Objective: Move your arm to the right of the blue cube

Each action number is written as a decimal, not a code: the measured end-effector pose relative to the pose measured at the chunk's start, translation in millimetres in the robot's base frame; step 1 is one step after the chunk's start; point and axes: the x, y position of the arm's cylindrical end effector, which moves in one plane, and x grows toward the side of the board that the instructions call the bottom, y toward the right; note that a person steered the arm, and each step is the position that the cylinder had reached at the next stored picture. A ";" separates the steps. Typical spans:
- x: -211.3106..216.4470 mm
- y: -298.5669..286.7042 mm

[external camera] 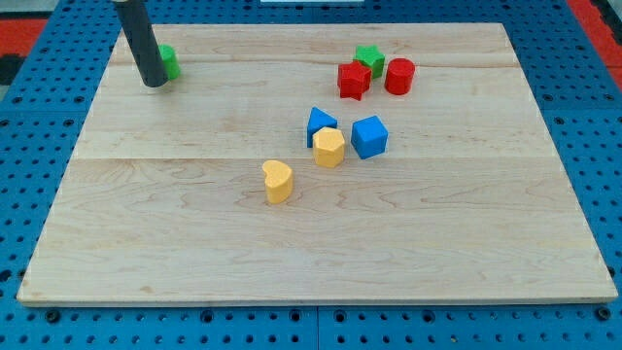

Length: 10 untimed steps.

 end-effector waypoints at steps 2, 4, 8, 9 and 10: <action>14.5 38.8; 16.6 120.2; 94.9 378.3; 123.6 354.0; 121.6 349.7</action>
